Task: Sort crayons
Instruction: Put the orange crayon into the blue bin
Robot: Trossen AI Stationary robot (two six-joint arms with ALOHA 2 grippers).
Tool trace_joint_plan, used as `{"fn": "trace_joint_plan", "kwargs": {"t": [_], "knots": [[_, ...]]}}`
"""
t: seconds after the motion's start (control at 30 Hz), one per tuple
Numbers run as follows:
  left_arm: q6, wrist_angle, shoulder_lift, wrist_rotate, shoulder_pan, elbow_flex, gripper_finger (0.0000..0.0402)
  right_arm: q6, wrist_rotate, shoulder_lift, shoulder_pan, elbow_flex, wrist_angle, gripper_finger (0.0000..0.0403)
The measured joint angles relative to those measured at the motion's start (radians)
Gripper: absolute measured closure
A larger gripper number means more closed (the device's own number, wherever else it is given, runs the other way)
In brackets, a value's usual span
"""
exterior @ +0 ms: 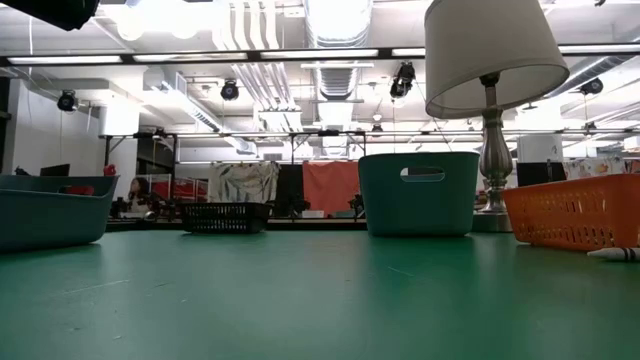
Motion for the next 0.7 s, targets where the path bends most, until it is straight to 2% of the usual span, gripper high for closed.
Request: {"fn": "trace_joint_plan", "kwargs": {"t": [0.27,0.7], "knots": [[0.028,0.0,0.0,-0.008,0.012,0.0,0.0258,-0.056,0.0,0.0,-0.003,0.0,0.016,0.039],[-0.035,0.0,0.0,-0.013,0.05,0.0,0.0261,-0.153,0.002,0.027,-0.04,0.0,0.092,0.039]]}}
